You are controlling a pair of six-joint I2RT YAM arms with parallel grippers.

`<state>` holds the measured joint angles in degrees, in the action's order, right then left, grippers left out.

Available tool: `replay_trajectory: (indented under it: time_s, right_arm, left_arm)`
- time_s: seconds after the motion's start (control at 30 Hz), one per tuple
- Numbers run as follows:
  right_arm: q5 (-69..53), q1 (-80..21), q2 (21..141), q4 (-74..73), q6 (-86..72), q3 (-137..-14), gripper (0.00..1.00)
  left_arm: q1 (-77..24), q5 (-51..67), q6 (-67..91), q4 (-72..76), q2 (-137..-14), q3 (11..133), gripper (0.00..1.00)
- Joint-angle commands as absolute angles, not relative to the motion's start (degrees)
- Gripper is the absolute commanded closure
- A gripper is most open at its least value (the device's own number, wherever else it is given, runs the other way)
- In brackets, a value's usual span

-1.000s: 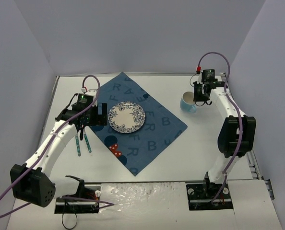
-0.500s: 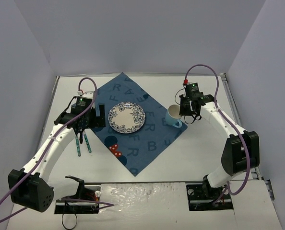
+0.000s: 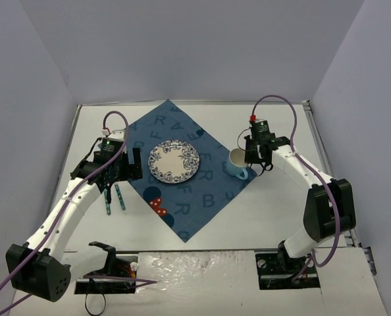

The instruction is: Set the dinner table for one person

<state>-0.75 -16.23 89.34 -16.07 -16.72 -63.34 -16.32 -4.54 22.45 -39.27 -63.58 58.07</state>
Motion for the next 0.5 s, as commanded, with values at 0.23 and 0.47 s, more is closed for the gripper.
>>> replay_trajectory:
  time_s: [0.23, 0.47]
  right_arm:
    - [3.3, -17.3, 90.6, -10.6, -18.5, -63.4, 1.00]
    - [4.1, -18.3, 91.3, -10.7, -18.5, -62.7, 0.96]
  left_arm:
    - [-15.8, -6.0, 23.9, -38.8, -61.8, 57.4, 0.03]
    - [-15.8, -6.5, 24.5, -38.1, -61.9, 56.4, 0.03]
